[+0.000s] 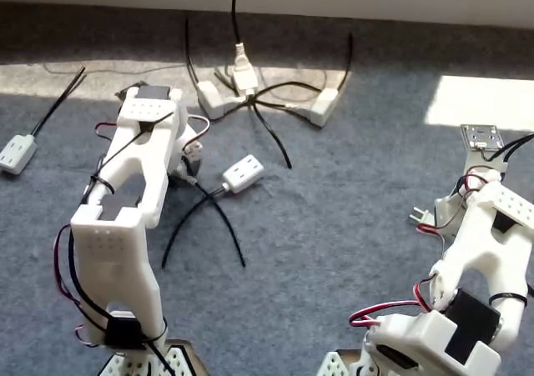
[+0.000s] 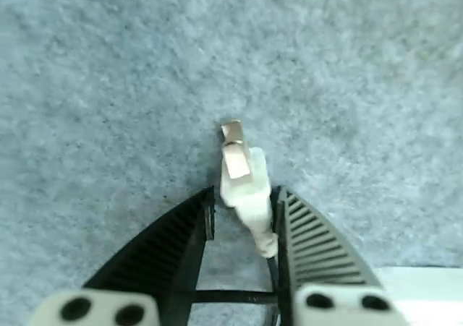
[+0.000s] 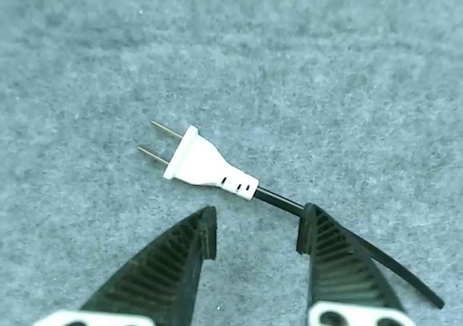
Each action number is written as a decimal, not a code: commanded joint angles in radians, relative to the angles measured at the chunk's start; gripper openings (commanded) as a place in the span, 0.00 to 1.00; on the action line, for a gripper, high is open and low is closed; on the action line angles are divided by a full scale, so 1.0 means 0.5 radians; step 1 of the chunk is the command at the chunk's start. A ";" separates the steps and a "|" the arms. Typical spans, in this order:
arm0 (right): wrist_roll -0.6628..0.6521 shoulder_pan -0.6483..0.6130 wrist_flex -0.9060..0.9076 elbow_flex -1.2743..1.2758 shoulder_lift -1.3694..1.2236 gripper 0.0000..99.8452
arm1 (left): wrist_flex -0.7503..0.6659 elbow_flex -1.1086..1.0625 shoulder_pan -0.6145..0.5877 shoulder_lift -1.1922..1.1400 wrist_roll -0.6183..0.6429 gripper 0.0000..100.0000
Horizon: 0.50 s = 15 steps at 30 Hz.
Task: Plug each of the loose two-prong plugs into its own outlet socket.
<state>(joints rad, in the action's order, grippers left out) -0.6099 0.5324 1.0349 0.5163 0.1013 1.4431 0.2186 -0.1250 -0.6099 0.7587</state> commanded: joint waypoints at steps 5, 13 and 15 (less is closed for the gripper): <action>-0.021 0.005 -0.023 -0.008 0.078 0.19 | -0.006 -0.038 -0.164 0.017 -0.006 0.03; -0.021 0.038 -0.023 -0.008 0.091 0.19 | -0.006 0.161 -0.112 0.023 -0.377 0.03; -0.021 0.057 -0.023 -0.017 0.091 0.19 | -0.003 0.256 -0.075 0.026 -0.675 0.03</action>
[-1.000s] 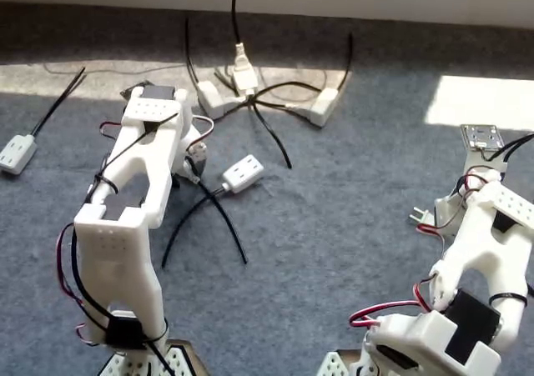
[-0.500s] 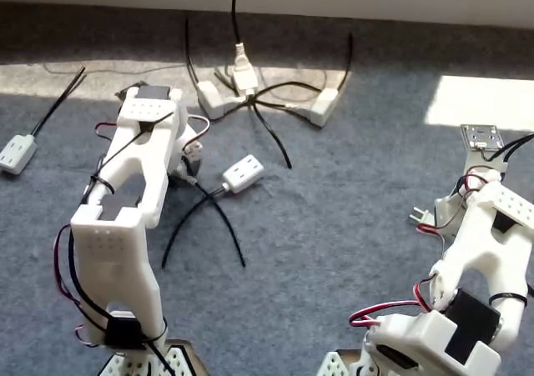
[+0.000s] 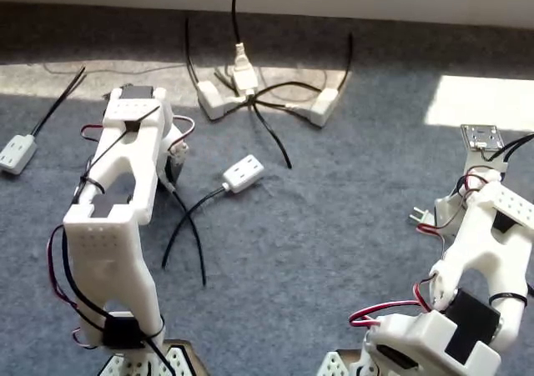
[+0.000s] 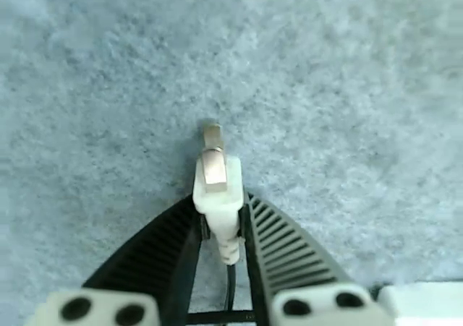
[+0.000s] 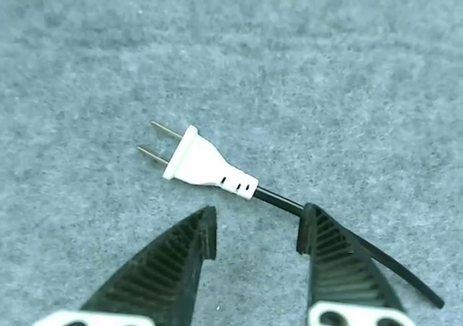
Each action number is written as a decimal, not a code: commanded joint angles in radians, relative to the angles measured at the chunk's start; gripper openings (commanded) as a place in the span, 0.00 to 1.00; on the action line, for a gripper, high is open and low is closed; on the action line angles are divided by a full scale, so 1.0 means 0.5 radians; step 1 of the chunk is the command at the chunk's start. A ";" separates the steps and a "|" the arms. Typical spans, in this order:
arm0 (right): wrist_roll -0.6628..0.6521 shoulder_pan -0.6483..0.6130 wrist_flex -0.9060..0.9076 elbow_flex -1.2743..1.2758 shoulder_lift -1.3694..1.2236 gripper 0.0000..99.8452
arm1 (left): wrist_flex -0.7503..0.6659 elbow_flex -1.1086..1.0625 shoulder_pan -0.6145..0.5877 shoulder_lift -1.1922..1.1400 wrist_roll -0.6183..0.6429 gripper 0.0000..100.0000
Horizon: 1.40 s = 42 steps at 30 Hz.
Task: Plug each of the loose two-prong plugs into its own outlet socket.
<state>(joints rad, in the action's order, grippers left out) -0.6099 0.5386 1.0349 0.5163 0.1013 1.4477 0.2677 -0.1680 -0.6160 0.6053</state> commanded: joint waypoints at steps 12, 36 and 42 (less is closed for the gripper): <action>-0.021 0.035 -0.023 -0.020 0.078 0.19 | -0.009 1.045 0.158 0.051 -1.409 0.03; 0.061 -0.413 -0.026 -0.026 0.087 0.19 | 0.476 2.588 0.680 0.041 -2.372 0.00; 0.568 -0.471 -0.281 -0.026 0.091 0.19 | 0.626 2.794 0.818 0.192 -1.961 0.00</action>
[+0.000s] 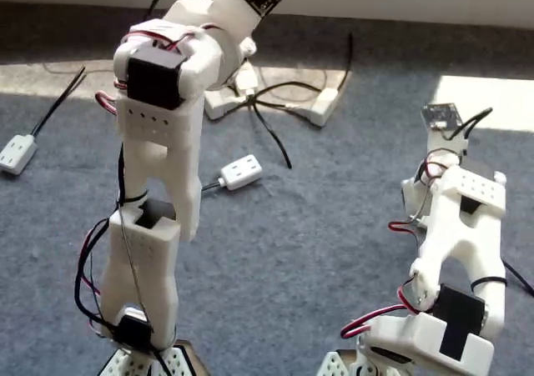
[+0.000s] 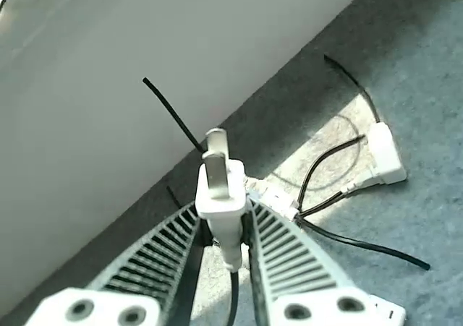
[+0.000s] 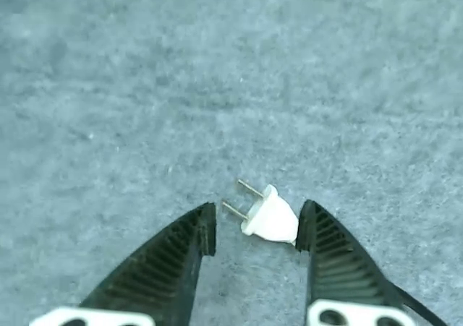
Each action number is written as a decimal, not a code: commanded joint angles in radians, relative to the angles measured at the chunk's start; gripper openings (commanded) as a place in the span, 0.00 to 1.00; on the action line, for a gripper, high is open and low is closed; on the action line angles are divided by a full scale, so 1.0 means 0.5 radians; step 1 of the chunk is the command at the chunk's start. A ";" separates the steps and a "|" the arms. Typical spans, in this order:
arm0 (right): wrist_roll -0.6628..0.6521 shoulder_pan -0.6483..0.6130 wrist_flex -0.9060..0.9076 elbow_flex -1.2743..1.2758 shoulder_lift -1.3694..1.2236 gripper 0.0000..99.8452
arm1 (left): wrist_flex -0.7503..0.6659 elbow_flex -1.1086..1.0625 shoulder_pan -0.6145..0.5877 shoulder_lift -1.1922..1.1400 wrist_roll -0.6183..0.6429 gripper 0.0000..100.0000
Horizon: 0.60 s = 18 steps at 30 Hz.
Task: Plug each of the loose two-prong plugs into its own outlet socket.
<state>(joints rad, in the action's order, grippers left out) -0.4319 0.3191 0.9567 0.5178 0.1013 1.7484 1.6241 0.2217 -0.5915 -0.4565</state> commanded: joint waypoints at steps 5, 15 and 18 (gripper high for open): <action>0.356 -0.069 -0.149 -0.103 0.091 0.19 | 0.028 0.087 0.081 0.222 0.285 0.00; 0.519 -0.219 0.023 -0.265 0.094 0.19 | 0.061 -0.023 0.453 0.606 0.316 0.00; 0.537 -0.226 0.029 -0.265 0.094 0.19 | 0.061 -0.413 0.456 0.861 0.439 0.00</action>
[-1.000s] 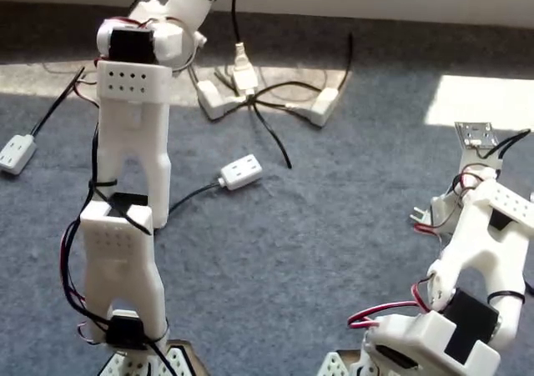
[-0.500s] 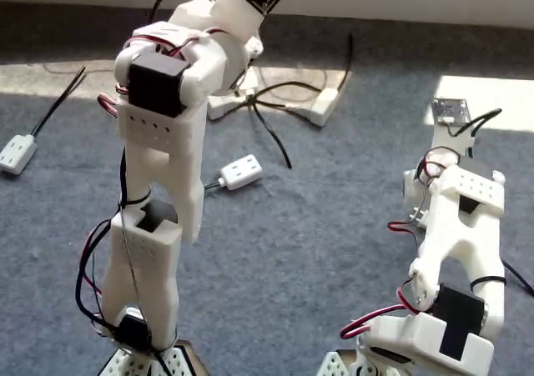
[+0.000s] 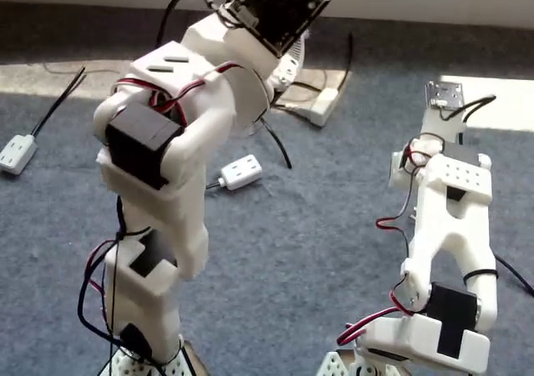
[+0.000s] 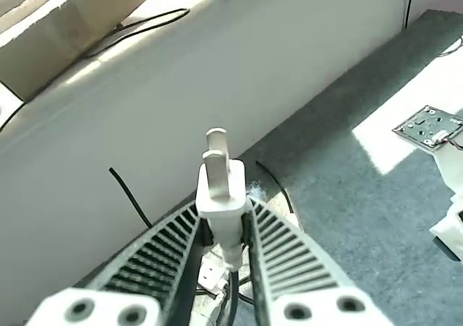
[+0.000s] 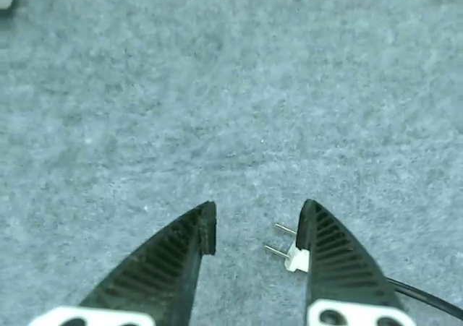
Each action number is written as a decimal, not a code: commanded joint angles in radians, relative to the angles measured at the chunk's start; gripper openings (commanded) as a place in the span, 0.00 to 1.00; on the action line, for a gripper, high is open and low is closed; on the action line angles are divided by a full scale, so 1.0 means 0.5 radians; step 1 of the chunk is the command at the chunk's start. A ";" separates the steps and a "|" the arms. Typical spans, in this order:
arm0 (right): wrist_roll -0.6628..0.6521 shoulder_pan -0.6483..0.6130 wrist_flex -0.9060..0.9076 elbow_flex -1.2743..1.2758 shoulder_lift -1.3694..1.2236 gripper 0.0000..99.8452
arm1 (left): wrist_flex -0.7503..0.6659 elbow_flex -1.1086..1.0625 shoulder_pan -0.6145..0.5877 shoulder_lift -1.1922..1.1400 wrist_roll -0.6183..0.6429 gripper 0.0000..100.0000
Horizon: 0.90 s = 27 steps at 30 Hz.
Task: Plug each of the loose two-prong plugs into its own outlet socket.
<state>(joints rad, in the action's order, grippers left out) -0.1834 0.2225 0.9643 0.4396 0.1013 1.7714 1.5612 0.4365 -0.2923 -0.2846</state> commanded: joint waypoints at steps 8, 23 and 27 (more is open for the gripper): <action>0.043 -0.038 0.017 -0.109 0.094 0.19 | -0.043 -1.880 0.164 1.478 0.157 0.00; 0.316 -0.069 0.529 -0.806 0.097 0.19 | -2.268 -5.307 0.201 3.828 0.157 0.00; 0.338 -0.269 0.717 -1.039 0.097 0.19 | -2.397 -5.580 0.201 3.893 0.157 0.00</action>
<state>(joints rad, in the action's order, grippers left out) -0.0315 0.1626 1.2635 0.0315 0.1013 0.6621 -1.1408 0.5363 1.6180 -0.2140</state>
